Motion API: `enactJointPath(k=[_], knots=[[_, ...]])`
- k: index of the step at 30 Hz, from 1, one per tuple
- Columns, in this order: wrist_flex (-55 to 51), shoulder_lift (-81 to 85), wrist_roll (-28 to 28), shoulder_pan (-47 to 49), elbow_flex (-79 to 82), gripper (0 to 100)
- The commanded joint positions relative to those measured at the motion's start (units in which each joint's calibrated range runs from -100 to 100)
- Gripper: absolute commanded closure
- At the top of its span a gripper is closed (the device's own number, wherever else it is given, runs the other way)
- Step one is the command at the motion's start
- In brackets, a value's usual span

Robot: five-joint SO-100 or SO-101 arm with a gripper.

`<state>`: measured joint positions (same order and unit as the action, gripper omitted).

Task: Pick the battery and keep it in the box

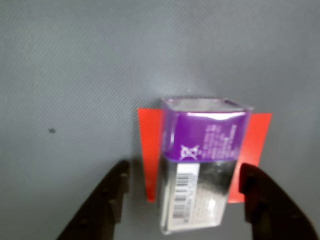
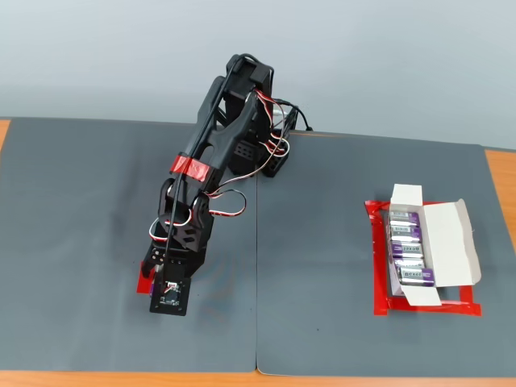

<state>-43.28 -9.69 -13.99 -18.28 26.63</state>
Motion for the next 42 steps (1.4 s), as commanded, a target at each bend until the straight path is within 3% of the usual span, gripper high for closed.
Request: enactJointPath(k=[1, 16, 26, 42], knots=[[0.7, 0.1, 0.1, 0.0, -2.0, 75], [-0.2, 0.1, -0.3, 0.1, -2.0, 98], [-0.2, 1.7, 0.2, 0.6, -2.1, 98], [-0.2, 18.5, 0.2, 1.5, -2.3, 98]])
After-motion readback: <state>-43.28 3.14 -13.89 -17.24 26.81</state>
